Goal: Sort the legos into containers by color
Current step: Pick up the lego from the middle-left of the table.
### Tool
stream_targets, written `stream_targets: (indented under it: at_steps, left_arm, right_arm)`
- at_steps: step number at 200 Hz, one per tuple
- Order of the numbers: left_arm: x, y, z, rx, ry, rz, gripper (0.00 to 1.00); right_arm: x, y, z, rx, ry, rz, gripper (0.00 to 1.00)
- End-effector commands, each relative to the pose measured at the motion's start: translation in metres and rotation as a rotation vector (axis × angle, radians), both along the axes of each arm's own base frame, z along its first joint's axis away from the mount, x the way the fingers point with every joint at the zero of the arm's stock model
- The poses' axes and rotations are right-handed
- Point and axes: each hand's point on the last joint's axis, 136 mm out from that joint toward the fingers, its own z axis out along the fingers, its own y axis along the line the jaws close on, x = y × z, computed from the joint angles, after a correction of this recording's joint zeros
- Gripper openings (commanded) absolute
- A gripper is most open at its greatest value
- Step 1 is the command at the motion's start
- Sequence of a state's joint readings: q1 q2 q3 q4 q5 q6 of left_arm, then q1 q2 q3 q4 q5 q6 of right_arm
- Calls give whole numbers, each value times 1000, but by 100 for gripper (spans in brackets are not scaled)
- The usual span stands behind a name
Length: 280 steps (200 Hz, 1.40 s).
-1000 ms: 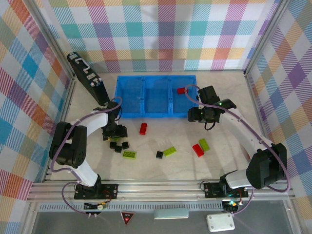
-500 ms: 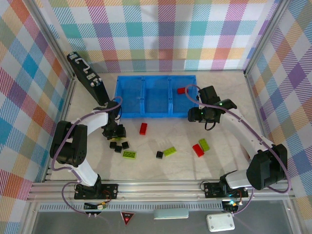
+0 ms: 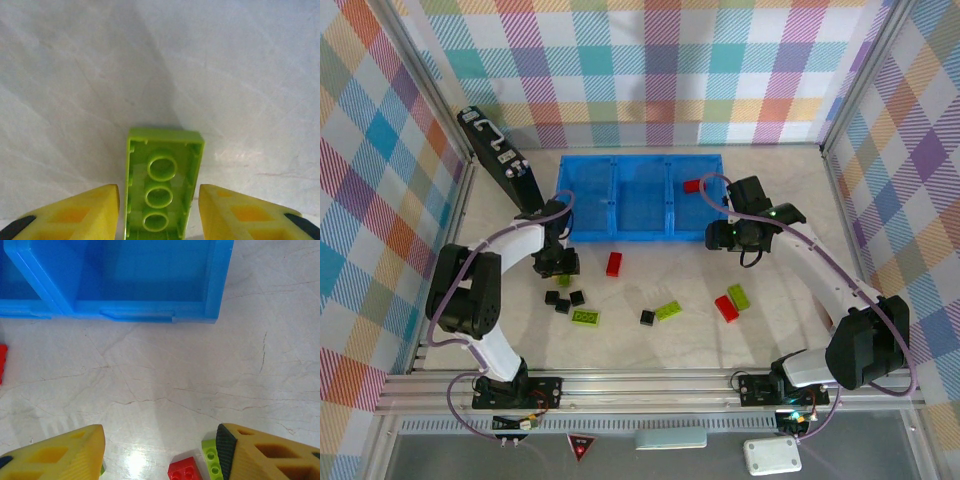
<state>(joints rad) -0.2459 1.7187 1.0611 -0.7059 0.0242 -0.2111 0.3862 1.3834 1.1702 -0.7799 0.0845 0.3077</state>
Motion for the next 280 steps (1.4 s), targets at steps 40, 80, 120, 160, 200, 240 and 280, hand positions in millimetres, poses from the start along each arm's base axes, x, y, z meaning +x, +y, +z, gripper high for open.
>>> stream_targets:
  at_steps: [40,80,120,160,200,240,280]
  left_arm:
    - [-4,3,-4,36,41,-31,41]
    - [-4,2,-4,31,43,-33,38]
    - [-4,2,1,31,31,-29,36]
    - [0,0,16,20,-1,-11,35]
    - [5,-4,40,14,-41,-12,35]
    - [16,-19,72,-14,-102,-23,34]
    - [34,-48,106,-79,-177,-51,34]
  right_arm:
    - [-7,-4,5,9,2,-15,62]
    - [-8,-4,8,14,-8,-18,62]
    - [-9,-5,12,16,-21,-21,62]
    - [-10,-5,9,17,-15,-21,62]
    - [-12,-5,6,21,-11,-20,61]
    - [-12,-6,7,17,-15,-22,61]
    - [-15,-8,9,15,-18,-24,61]
